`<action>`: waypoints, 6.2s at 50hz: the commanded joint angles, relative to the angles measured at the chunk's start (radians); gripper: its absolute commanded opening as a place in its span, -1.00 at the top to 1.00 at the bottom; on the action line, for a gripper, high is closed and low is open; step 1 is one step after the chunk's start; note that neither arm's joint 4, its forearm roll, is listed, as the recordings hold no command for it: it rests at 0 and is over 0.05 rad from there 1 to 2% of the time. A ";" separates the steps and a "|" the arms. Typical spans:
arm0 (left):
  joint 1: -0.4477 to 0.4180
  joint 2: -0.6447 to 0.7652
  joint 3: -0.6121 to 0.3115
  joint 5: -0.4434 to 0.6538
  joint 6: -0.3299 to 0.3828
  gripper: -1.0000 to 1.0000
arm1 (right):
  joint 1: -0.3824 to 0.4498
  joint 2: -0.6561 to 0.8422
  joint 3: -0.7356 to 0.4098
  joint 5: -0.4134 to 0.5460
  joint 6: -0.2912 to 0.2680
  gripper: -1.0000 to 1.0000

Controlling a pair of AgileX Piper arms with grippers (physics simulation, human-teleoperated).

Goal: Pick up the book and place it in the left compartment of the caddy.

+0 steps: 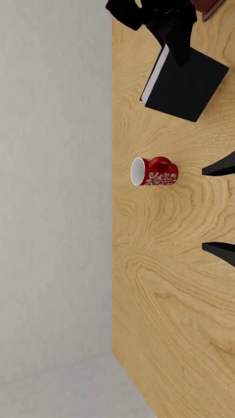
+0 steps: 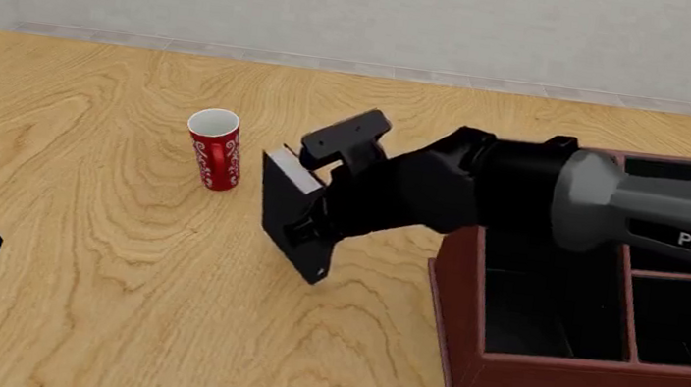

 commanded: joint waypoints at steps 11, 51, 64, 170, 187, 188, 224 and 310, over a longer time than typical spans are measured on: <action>0.000 0.000 0.000 0.000 0.000 -1.00 | 0.008 -0.162 0.061 -0.043 0.067 1.00; 0.000 0.000 0.000 0.000 0.001 -1.00 | -0.031 -0.302 -0.001 0.125 0.086 1.00; 0.000 0.000 0.000 0.000 0.000 -1.00 | -0.026 -0.324 -0.041 0.197 0.133 1.00; 0.000 0.000 0.000 0.000 0.000 -1.00 | -0.238 -0.664 -0.141 0.655 0.113 1.00; 0.000 0.000 0.000 0.000 0.000 -1.00 | -0.291 -0.719 -0.068 0.655 0.120 1.00; 0.000 0.000 0.000 0.000 0.000 -1.00 | -0.293 -0.722 -0.061 0.654 0.124 1.00; 0.000 0.000 0.000 0.000 0.000 -1.00 | -0.423 -0.860 0.117 0.621 0.150 1.00; 0.000 0.000 0.000 0.000 0.000 -1.00 | -0.482 -0.833 0.325 0.446 0.223 1.00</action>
